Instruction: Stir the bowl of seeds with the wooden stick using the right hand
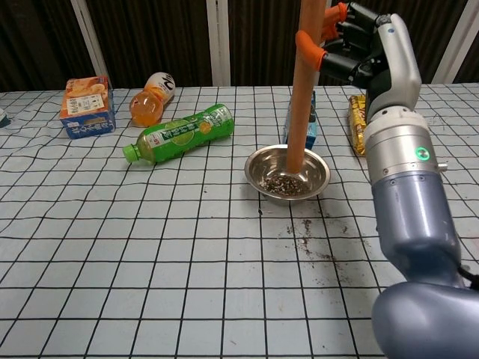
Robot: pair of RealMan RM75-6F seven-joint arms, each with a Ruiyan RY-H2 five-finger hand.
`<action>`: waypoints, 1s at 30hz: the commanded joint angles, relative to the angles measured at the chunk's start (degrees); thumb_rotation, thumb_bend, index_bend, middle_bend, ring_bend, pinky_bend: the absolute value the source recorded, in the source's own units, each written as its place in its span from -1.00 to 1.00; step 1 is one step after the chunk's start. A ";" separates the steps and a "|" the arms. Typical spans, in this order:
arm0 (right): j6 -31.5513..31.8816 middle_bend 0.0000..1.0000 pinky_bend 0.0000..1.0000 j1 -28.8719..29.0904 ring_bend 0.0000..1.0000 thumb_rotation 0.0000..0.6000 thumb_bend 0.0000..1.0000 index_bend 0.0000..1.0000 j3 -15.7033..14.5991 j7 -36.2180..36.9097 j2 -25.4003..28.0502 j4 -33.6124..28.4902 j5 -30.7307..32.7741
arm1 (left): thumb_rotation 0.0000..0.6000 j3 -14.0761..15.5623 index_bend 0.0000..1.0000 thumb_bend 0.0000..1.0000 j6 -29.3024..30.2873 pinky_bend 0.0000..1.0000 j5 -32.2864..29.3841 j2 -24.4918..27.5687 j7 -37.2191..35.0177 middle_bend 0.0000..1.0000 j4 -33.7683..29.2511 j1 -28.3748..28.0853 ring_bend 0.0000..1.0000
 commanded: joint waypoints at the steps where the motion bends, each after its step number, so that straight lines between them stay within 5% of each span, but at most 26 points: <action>1: 0.64 0.31 -1.00 -1.24 0.02 1.00 0.39 0.54 0.49 -2.69 5.09 -5.99 -1.29 | 1.00 0.06 -1.00 -0.95 0.22 -1.00 0.36 -0.05 -0.04 -1.00 0.20 0.02 -1.00; 11: 2.01 0.31 -1.00 -9.66 0.02 1.00 0.39 0.54 -5.84 -9.71 23.10 -18.72 -7.04 | 1.00 0.44 -1.00 -0.95 1.35 -1.00 1.39 -0.18 -0.42 -1.00 0.84 0.56 -1.00; 19: 1.76 0.31 -1.00 -17.30 0.02 1.00 0.39 0.54 -17.18 -17.50 40.04 -22.37 -15.45 | 1.00 0.77 -1.00 -0.95 2.94 -1.00 2.92 -0.90 0.75 -1.00 1.39 1.02 -1.00; 30: -1.95 0.31 -1.00 -21.53 0.02 1.00 0.39 0.54 -24.21 -34.11 45.05 -20.89 -16.48 | 1.00 0.72 -1.00 -0.95 3.19 -1.00 2.84 -1.36 1.65 -1.00 1.38 1.14 -1.00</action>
